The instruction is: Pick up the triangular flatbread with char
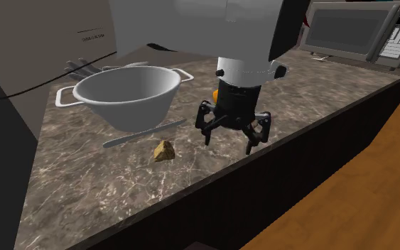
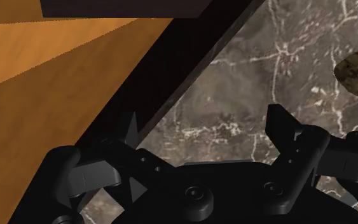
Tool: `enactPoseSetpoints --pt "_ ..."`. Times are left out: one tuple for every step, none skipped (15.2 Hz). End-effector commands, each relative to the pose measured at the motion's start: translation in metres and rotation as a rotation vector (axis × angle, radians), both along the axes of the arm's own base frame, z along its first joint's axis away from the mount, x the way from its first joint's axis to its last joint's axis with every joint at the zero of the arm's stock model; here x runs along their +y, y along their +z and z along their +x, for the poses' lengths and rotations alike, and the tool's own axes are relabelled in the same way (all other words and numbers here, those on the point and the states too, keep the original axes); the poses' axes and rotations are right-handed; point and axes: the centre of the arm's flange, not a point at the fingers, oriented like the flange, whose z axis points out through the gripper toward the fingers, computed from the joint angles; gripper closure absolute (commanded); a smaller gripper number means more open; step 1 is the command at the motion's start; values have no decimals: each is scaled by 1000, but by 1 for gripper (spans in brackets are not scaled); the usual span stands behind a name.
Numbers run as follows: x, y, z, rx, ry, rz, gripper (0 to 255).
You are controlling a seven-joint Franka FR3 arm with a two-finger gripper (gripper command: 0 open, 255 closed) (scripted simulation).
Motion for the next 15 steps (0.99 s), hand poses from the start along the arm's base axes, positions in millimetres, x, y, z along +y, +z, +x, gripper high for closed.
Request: enactPoseSetpoints --pt "0 0 0 0 0 0 0" --pt "14 0 -4 -18 20 -8 0" --pt "29 0 -8 -36 40 -17 0" --pt "43 -1 -12 -54 60 -25 0" --pt "57 -1 -17 -72 80 -34 0" --pt "71 -2 -22 -90 100 -42 0" --pt "85 -3 -27 -108 120 -50 0" --pt "99 -4 -32 -126 140 -59 0" --pt "113 -6 -38 -144 160 -67 0" --pt "127 -7 -44 -162 180 -76 0" --pt "140 -9 -50 -179 200 -84 0" --pt "154 -11 -56 -197 220 -93 0" --pt "166 -14 -63 -215 240 -101 0" --pt "166 -19 -63 -215 240 -101 0" --pt "166 -24 -63 -215 240 -101 0"
